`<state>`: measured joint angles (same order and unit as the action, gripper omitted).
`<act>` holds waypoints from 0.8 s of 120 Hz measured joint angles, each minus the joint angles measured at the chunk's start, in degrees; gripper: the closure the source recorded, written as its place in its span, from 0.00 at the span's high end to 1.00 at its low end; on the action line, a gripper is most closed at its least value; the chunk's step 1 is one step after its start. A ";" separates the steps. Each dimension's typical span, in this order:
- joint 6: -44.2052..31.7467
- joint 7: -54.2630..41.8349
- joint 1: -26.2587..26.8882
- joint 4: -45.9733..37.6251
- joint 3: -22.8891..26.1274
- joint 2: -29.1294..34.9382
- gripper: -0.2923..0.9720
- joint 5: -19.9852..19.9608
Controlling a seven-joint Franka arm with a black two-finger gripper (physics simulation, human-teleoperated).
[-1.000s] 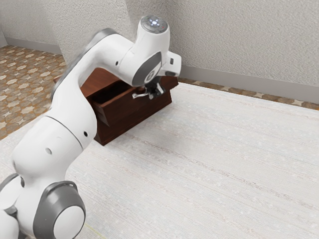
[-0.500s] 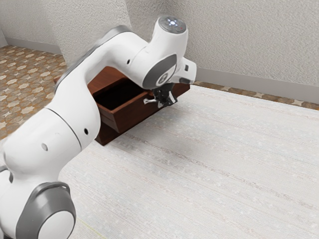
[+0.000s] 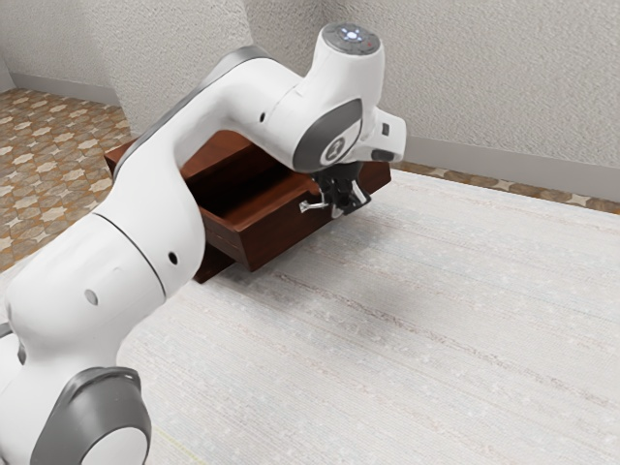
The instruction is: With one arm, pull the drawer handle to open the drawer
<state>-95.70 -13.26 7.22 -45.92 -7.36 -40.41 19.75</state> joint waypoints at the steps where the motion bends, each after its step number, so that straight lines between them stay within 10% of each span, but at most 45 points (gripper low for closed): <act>1: 0.02 0.02 0.00 0.00 0.00 0.00 0.30 -0.07; 34: 0.94 0.53 0.18 -0.57 -0.08 3.93 0.39 -0.94; 76: 6.84 -10.70 0.63 -24.81 -1.60 37.88 0.65 -15.77; 96: 9.90 -15.11 -6.23 -30.92 -2.47 43.89 0.72 -18.69</act>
<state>-85.80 -28.37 1.00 -76.84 -9.83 3.49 1.07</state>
